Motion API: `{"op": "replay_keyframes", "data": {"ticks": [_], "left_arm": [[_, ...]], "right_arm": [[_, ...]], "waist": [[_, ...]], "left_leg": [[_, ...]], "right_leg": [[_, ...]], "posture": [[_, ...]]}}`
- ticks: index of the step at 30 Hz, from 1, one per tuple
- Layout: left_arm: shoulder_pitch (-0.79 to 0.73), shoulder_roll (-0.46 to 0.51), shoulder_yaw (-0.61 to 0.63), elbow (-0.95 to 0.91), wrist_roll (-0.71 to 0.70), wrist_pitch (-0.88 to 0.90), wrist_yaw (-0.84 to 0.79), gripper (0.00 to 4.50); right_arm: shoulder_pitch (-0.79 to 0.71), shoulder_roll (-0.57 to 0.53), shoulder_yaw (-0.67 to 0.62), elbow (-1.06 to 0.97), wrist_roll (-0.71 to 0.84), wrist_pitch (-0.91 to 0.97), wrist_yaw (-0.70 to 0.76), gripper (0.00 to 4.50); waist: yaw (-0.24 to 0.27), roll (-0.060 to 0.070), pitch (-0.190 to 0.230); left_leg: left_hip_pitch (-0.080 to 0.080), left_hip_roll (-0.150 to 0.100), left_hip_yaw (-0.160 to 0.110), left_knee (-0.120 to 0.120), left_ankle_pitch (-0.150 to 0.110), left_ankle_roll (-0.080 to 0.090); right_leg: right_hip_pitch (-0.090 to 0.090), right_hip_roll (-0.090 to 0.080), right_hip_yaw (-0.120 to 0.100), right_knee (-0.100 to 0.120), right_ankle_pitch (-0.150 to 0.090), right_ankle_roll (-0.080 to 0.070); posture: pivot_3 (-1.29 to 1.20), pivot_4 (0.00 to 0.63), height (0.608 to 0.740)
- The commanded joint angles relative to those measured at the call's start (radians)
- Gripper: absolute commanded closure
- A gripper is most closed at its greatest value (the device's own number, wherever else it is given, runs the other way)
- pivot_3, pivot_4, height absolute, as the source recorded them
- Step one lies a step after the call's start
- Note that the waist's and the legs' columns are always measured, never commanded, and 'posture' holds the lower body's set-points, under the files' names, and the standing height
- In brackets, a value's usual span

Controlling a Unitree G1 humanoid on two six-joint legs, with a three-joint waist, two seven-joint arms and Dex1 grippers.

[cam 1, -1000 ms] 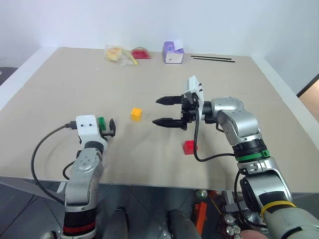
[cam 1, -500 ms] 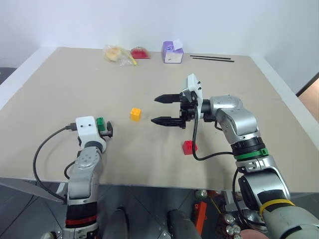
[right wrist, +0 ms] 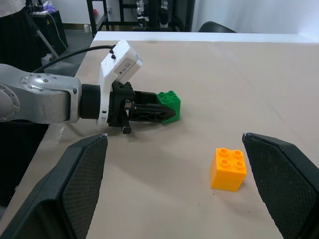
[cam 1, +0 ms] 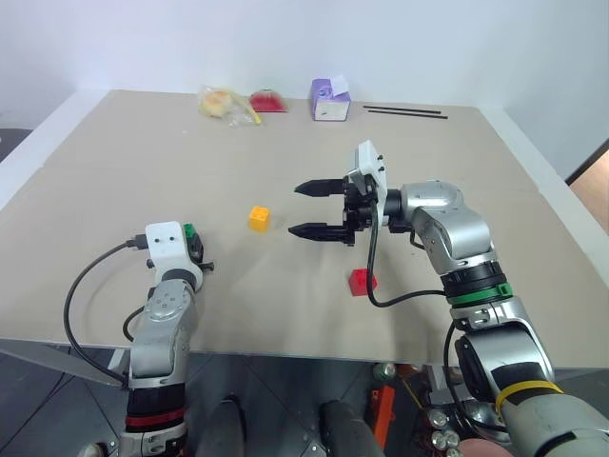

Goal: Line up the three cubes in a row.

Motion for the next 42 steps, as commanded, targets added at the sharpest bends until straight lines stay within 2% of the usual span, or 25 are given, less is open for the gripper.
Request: {"op": "replay_keyframes", "data": {"ticks": [1,5,10,16,24,31,42], "left_arm": [[-0.028,0.033,-0.018,-0.035,-0.056,-0.037,-0.112,3.19],[-0.028,0.167,-0.136,-0.108,-0.167,-0.058,-0.448,3.19],[-0.023,0.401,-0.288,-0.132,-0.269,-0.056,-0.88,3.19],[-0.109,0.511,-0.362,-0.006,-0.259,-0.14,-1.123,3.19],[-0.199,0.474,-0.428,0.18,-0.197,-0.269,-1.233,3.19],[-0.256,0.393,-0.467,0.28,-0.144,-0.324,-1.235,3.19],[-0.306,0.358,-0.481,0.391,-0.098,-0.406,-1.281,3.19]], "right_arm": [[-0.02,-0.037,-0.047,-0.046,0.033,0.009,0.024,0.0],[0.034,-0.147,-0.066,-0.129,0.09,0.078,0.112,0.0],[0.133,-0.286,-0.051,-0.196,0.059,0.034,0.199,0.0],[0.195,-0.38,-0.069,-0.246,0.055,0.074,0.191,0.0],[0.275,-0.431,-0.106,-0.368,0.089,0.151,0.132,0.0],[0.315,-0.453,-0.119,-0.418,0.103,0.184,0.107,0.0],[0.341,-0.464,-0.119,-0.444,0.127,0.21,0.088,0.0]], "waist": [[0.0,0.0,0.0],[0.005,0.0,0.0],[0.001,0.0,0.0],[-0.002,0.001,0.0],[0.0,0.001,0.0],[0.001,0.001,0.0],[0.001,0.001,0.0]], "left_leg": [[0.0,0.0,0.0,0.0,0.0,0.0],[-0.002,0.0,0.0,0.0,-0.001,-0.002],[-0.001,0.0,0.0,-0.002,-0.002,-0.004],[-0.001,0.001,0.0,-0.002,-0.002,-0.003],[-0.001,0.0,0.001,0.0,-0.002,-0.003],[-0.001,0.0,0.001,0.0,-0.002,-0.003],[-0.001,0.0,0.0,0.0,-0.002,-0.002]], "right_leg": [[0.0,0.0,0.0,0.0,0.0,0.0],[-0.001,0.0,0.0,0.0,-0.001,0.0],[-0.001,0.0,0.0,0.0,-0.004,0.0],[-0.003,0.0,0.0,0.0,-0.004,-0.002],[-0.001,-0.001,0.0,0.0,-0.005,-0.001],[-0.001,-0.001,0.0,0.0,-0.005,-0.001],[-0.001,-0.001,0.0,0.0,-0.005,-0.001]], "posture": [[0.0,0.15,0.74],[0.0,0.15,0.74],[0.0,0.15,0.74],[0.0,0.15,0.74],[0.0,0.15,0.74],[0.0,0.15,0.74],[0.0,0.15,0.74]]}}
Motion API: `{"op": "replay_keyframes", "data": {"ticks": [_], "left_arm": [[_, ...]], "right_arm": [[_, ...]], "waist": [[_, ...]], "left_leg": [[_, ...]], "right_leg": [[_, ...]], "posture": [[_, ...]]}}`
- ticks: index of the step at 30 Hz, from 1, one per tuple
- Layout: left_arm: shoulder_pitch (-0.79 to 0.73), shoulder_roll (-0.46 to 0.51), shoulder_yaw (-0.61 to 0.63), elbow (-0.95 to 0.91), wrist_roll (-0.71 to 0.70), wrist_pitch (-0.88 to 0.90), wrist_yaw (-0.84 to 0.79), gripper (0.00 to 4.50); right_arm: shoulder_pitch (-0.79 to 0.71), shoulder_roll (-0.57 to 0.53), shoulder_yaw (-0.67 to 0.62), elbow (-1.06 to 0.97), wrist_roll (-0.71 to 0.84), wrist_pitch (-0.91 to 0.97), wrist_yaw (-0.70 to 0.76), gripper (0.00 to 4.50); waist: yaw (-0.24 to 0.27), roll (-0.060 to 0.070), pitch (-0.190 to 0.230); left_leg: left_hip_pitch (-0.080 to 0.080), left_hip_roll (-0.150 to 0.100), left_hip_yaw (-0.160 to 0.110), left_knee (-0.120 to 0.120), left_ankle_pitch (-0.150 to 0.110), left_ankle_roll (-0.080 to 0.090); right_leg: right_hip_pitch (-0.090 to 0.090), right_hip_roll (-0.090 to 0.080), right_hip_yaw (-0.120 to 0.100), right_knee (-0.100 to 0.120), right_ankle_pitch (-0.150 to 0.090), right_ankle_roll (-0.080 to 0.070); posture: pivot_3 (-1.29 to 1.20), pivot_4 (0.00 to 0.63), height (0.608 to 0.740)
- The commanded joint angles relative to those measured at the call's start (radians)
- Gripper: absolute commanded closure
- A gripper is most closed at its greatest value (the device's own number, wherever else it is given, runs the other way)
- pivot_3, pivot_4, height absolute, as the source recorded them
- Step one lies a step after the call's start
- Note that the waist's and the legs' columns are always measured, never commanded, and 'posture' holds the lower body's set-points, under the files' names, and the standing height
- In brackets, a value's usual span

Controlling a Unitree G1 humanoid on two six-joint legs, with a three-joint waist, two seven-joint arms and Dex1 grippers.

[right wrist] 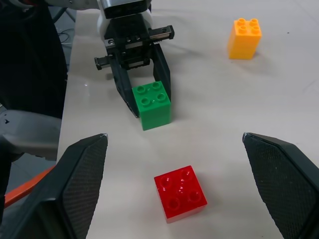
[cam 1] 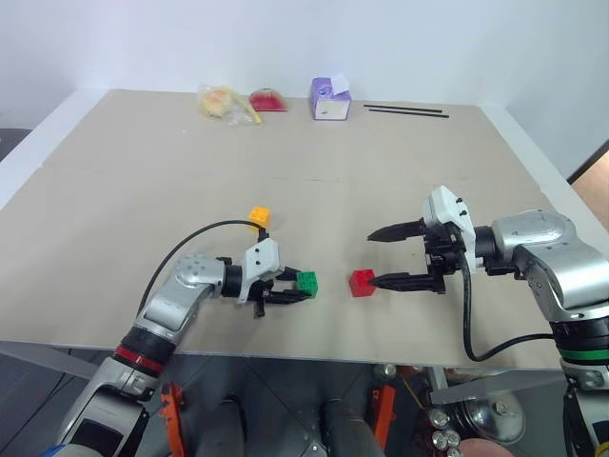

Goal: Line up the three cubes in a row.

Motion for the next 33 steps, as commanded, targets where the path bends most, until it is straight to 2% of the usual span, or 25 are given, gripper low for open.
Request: {"op": "replay_keyframes", "data": {"ticks": [1,8,10,16,21,25,27,33], "left_arm": [[-0.028,-0.009,0.0,0.021,0.012,-0.035,-0.016,3.19],[-0.05,-0.028,0.005,0.054,0.015,-0.045,-0.027,3.19],[-0.053,-0.029,0.009,0.054,0.008,-0.03,-0.03,2.08],[-0.042,-0.03,0.047,0.003,-0.032,0.01,-0.01,0.05],[-0.002,-0.049,0.112,-0.098,-0.083,0.084,0.073,0.02],[0.053,-0.096,0.189,-0.241,-0.144,0.188,0.221,0.02],[0.068,-0.15,0.232,-0.293,-0.134,0.209,0.36,0.02],[0.067,-0.295,0.266,-0.306,0.042,0.272,0.794,0.02]], "right_arm": [[0.001,-0.016,-0.035,-0.045,0.024,0.009,-0.005,0.0],[0.007,-0.017,-0.035,-0.046,0.024,0.01,-0.009,0.0],[0.007,-0.014,-0.032,-0.046,0.023,0.009,-0.012,0.0],[0.001,-0.013,-0.03,-0.034,0.021,0.003,-0.009,0.0],[-0.013,-0.007,-0.048,-0.028,0.042,0.011,-0.01,0.0],[-0.032,0.01,-0.068,-0.027,0.073,0.029,-0.031,0.0],[-0.057,0.034,-0.068,-0.007,0.062,0.02,-0.063,0.0],[-0.146,0.108,-0.031,0.078,0.007,-0.005,-0.135,0.0]], "waist": [[0.0,0.0,0.0],[0.0,0.0,0.0],[0.0,0.0,0.0],[0.0,0.0,0.0],[0.0,0.0,0.0],[0.0,0.0,0.0],[0.0,0.0,0.0],[0.0,0.0,0.0]], "left_leg": [[0.0,0.0,0.0,0.0,0.0,0.0],[0.0,0.0,0.0,0.001,0.0,0.0],[0.0,0.0,0.0,0.001,0.0,0.0],[0.0,0.0,0.0,0.0,0.0,0.0],[0.0,0.0,0.0,0.0,0.0,0.0],[0.0,0.0,0.0,0.0,0.0,0.001],[0.0,0.0,0.0,0.001,0.0,0.001],[0.001,0.0,-0.001,0.003,0.002,0.002]], "right_leg": [[0.0,0.0,0.0,0.0,0.0,0.0],[0.001,0.0,0.0,0.0,0.0,0.0],[0.001,0.0,0.0,0.0,0.0,0.0],[0.0,0.0,0.0,0.0,0.0,0.0],[0.0,0.0,0.0,0.0,0.0,0.001],[0.001,0.0,0.0,0.001,0.0,0.001],[0.001,0.0,0.0,0.001,0.0,0.001],[0.003,0.0,0.0,0.001,0.003,0.002]], "posture": [[0.0,0.15,0.74],[0.0,0.15,0.74],[0.0,0.15,0.74],[0.0,0.15,0.74],[0.0,0.15,0.74],[0.0,0.15,0.74],[0.0,0.15,0.74],[0.0,0.15,0.74]]}}
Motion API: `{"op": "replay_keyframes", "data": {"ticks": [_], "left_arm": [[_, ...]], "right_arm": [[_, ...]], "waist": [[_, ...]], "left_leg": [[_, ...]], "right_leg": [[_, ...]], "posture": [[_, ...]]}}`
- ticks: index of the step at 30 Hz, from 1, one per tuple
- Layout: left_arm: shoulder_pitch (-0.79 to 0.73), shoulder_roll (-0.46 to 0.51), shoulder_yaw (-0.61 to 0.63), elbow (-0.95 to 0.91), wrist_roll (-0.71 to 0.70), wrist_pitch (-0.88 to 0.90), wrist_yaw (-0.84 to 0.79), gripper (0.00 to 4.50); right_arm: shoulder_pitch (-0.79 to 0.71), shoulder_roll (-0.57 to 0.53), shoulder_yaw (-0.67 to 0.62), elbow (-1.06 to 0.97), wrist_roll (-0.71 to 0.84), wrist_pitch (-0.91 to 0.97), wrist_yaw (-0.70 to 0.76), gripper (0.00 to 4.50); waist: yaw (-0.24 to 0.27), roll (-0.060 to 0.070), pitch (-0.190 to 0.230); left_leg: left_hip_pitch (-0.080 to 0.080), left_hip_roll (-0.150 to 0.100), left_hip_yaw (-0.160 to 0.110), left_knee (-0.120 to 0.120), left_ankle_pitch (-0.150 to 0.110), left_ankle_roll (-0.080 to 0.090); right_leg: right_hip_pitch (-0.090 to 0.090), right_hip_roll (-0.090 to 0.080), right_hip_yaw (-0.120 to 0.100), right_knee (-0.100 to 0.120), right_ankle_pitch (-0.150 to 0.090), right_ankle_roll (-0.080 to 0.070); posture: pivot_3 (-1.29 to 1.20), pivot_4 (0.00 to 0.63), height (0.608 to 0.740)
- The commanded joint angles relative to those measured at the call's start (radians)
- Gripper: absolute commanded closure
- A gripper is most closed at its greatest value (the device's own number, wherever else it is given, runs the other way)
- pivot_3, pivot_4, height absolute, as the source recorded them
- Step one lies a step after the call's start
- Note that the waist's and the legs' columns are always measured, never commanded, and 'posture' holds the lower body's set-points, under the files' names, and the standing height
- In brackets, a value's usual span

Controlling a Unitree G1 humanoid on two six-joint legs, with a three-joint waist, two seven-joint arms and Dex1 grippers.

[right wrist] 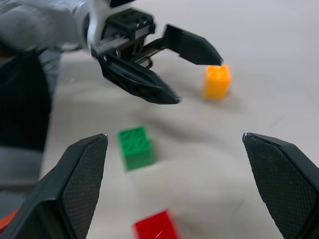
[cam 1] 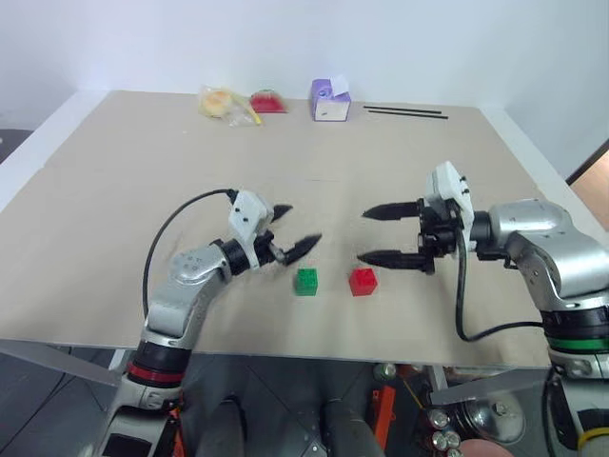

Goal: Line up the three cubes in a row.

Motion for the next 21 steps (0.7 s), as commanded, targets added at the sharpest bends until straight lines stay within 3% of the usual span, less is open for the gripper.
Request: {"op": "replay_keyframes", "data": {"ticks": [1,10,21], "left_arm": [[-0.009,-0.085,0.047,-0.005,0.069,0.034,0.243,0.02],[-0.045,-0.151,0.077,0.134,0.114,0.03,0.411,0.02],[-0.051,-0.104,0.063,0.233,0.116,0.03,0.376,0.02]], "right_arm": [[-0.054,0.027,0.008,0.029,-0.027,-0.03,-0.026,0.0],[-0.094,0.06,0.024,0.043,-0.024,-0.027,-0.005,0.0],[-0.112,0.072,0.031,0.056,-0.029,-0.033,0.0,0.0]], "waist": [[0.0,0.0,0.0],[0.001,0.0,0.0],[0.001,0.0,0.0]], "left_leg": [[0.0,0.0,0.0,0.0,0.0,0.0],[-0.001,0.0,0.0,-0.001,0.0,0.0],[-0.001,0.0,0.0,-0.002,0.0,0.0]], "right_leg": [[0.0,0.0,0.0,0.0,0.0,0.0],[-0.001,0.0,0.0,0.0,0.0,0.001],[-0.001,0.0,0.0,0.0,0.0,0.001]], "posture": [[0.0,0.15,0.74],[0.0,0.15,0.74],[0.0,0.15,0.74]]}}
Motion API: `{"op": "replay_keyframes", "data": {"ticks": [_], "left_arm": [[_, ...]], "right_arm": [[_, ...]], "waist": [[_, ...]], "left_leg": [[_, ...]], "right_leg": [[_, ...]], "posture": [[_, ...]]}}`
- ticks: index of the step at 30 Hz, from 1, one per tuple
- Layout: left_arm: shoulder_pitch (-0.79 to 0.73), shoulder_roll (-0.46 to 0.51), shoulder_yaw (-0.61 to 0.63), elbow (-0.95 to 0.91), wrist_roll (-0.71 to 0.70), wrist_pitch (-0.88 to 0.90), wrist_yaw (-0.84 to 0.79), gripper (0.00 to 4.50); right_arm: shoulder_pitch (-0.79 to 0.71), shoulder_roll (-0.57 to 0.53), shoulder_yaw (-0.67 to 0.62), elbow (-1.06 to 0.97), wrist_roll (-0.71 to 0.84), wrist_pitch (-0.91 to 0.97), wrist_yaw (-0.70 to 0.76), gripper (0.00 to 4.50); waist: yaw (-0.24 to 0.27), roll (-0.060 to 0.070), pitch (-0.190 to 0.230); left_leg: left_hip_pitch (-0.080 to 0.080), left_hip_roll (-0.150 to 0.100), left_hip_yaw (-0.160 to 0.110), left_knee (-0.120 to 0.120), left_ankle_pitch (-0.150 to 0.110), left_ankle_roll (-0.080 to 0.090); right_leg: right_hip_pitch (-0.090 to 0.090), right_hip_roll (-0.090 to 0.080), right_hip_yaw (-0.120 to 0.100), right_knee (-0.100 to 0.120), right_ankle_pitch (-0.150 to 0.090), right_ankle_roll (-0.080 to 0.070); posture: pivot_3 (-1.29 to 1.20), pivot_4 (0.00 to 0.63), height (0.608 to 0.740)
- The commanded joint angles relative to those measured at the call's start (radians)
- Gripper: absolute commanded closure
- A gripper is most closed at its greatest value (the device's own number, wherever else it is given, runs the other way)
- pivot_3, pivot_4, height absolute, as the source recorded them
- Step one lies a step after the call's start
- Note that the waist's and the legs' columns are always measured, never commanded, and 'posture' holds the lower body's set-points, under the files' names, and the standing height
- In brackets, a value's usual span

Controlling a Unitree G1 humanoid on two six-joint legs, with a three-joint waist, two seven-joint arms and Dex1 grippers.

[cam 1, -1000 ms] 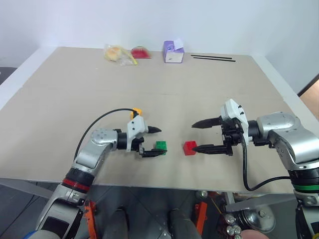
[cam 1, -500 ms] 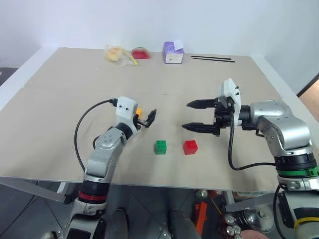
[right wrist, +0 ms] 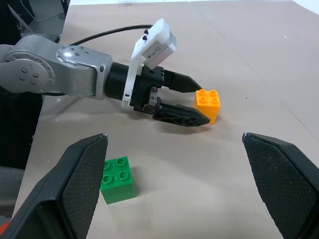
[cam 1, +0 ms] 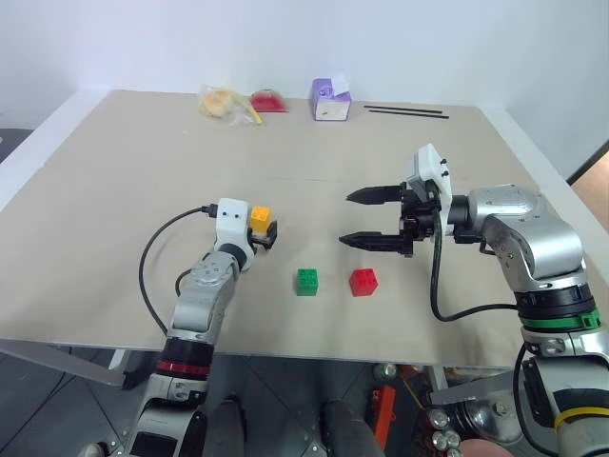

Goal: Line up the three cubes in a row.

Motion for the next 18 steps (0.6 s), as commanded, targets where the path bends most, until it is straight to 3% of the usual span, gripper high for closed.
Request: {"op": "replay_keyframes", "data": {"ticks": [1,5,15,18], "left_arm": [[-0.021,0.008,-0.006,-0.004,0.006,-0.01,-0.013,0.02],[-0.019,0.005,-0.009,-0.001,0.008,-0.016,-0.015,0.02],[-0.024,0.003,-0.013,0.0,0.02,-0.024,-0.013,3.2],[-0.027,0.005,-0.01,0.004,0.024,-0.028,-0.011,3.23]], "right_arm": [[-0.026,0.006,-0.012,-0.007,-0.002,-0.021,-0.003,0.0],[-0.039,0.025,-0.021,0.021,-0.022,-0.037,-0.041,0.0],[-0.056,0.038,-0.01,0.066,-0.058,-0.06,-0.056,0.0],[-0.052,0.036,-0.008,0.063,-0.058,-0.058,-0.05,0.0]], "waist": [[0.0,0.0,0.0],[0.0,0.0,0.0],[0.0,0.0,0.0],[0.0,0.0,0.0]], "left_leg": [[0.0,0.0,0.0,0.0,0.0,0.0],[0.0,0.0,0.0,0.0,0.0,0.0],[0.0,0.0,0.0,-0.001,0.0,0.0],[0.0,0.0,0.0,-0.001,0.0,0.0]], "right_leg": [[0.0,0.0,0.0,0.0,0.0,0.0],[0.0,0.0,0.0,0.0,0.0,0.0],[0.0,0.0,0.0,0.0,0.0,0.0],[0.0,0.0,0.0,0.0,0.0,0.0]], "posture": [[0.0,0.15,0.74],[0.0,0.15,0.74],[0.0,0.15,0.74],[0.0,0.15,0.74]]}}
